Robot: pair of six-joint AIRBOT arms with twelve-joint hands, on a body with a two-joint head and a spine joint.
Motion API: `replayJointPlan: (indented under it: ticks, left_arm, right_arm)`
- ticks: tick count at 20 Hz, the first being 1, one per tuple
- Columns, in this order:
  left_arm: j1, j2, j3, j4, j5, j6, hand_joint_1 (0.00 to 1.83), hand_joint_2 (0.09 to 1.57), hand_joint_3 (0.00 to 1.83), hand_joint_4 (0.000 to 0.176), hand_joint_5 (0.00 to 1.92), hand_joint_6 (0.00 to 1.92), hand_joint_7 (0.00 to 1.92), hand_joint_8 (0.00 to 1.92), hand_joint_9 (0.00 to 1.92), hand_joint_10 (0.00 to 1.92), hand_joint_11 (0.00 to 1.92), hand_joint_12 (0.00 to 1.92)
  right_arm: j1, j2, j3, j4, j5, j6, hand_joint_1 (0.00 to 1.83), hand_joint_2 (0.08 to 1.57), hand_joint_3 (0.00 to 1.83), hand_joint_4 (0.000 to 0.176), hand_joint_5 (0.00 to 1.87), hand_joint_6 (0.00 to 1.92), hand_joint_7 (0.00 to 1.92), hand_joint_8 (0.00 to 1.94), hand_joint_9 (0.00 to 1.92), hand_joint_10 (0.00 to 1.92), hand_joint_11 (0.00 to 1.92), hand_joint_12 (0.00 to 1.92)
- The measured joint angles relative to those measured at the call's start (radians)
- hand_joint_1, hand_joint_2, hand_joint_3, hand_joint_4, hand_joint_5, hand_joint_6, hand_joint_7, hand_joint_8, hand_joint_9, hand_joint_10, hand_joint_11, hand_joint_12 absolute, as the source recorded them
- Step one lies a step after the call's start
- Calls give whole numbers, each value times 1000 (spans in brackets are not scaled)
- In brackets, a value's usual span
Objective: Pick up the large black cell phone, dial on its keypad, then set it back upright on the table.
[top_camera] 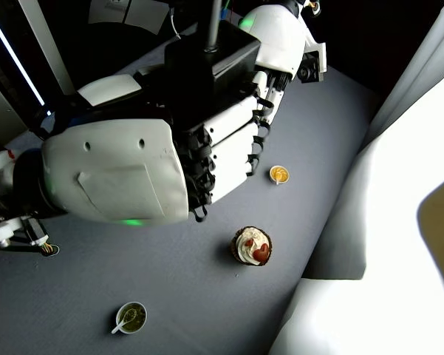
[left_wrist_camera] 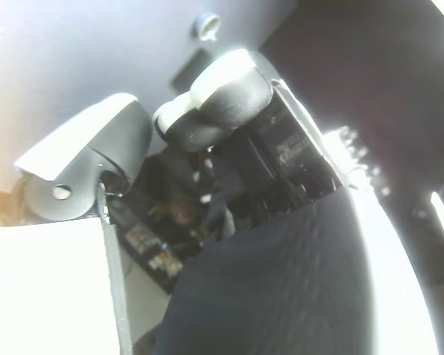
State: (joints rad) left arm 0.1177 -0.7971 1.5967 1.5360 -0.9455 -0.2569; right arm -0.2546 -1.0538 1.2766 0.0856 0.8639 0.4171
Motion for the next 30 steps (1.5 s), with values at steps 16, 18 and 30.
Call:
replayJointPlan:
  ticks: [16, 18, 30]
  left_arm:
    - [-178, 79, 2, 246, -275, -373, 370, 1215, 3, 42, 342, 5, 545, 200, 410, 679, 159, 1433]
    - [-178, 78, 2, 185, -264, -417, 208, 1276, 1, 56, 352, 2, 453, 13, 364, 207, 7, 1102]
    - [-161, 85, -22, 84, -30, -693, 0, 1067, 0, 13, 85, 0, 120, 0, 116, 0, 0, 372]
  right_arm:
    - [-148, -24, 45, 79, 108, 0, 1371, 1127, 0, 0, 994, 842, 920, 1065, 865, 1334, 765, 1260]
    - [-166, -29, 45, 71, 128, 0, 1372, 1121, 0, 0, 993, 871, 925, 1023, 890, 1302, 804, 1209]
    - [-287, -34, 72, 152, 234, 0, 1486, 1125, 0, 0, 971, 830, 848, 1146, 907, 1142, 769, 1596]
